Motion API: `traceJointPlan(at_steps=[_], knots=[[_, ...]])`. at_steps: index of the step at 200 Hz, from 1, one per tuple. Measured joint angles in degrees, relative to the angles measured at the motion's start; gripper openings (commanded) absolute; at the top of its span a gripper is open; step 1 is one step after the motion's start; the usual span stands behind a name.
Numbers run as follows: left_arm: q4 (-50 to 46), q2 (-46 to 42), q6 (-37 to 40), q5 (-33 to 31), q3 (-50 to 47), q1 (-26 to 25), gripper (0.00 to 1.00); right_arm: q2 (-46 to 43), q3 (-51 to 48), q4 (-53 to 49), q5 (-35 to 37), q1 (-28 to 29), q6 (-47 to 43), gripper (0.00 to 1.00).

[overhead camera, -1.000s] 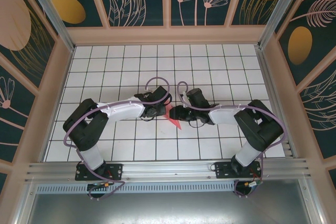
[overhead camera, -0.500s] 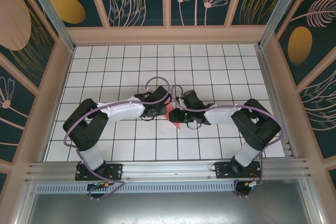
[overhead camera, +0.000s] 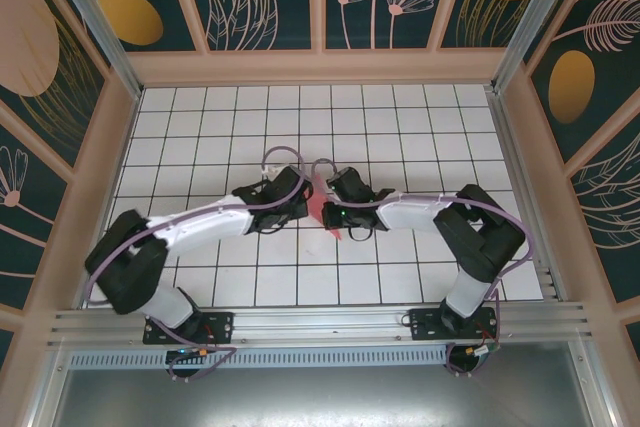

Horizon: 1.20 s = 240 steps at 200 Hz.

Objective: Fold a paper plane with a square sheet of paper (pick it up from the middle)
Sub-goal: Move a paper plane to the center of the table.

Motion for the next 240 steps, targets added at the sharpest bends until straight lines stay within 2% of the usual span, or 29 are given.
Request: traceJointPlan(at_steps=[21, 40, 65, 94, 126, 159, 240], knots=[[1.0, -6.6, -0.9, -2.8, -2.5, 0.0, 0.35, 0.0, 3.4, -3.2, 5.4, -1.1, 1.5, 0.11], [1.7, -10.8, -1.4, -5.0, -4.8, 0.2, 0.35, 0.4, 5.6, -4.5, 7.5, -3.0, 2.8, 0.14], [2.2, -13.9, -2.0, -6.4, -7.9, 1.1, 0.36, 4.5, 9.7, -6.3, 9.8, -4.0, 3.9, 0.15], [2.6, -14.8, -2.3, -6.6, -10.1, 1.9, 0.35, 11.1, 14.4, -8.8, 11.7, -3.7, 4.7, 0.17], [2.9, -15.3, -2.4, -6.7, -10.8, 2.3, 0.36, 12.9, 17.5, -11.1, 13.1, -3.5, 5.1, 0.25], [3.4, -15.6, -2.4, -6.5, -11.0, 2.9, 0.35, 14.4, 19.9, -13.3, 13.9, -2.8, 5.1, 0.30], [4.0, -15.4, -2.4, -6.1, -11.1, 3.1, 0.34, 19.6, 28.8, -22.9, 21.0, -0.1, 6.8, 0.30]])
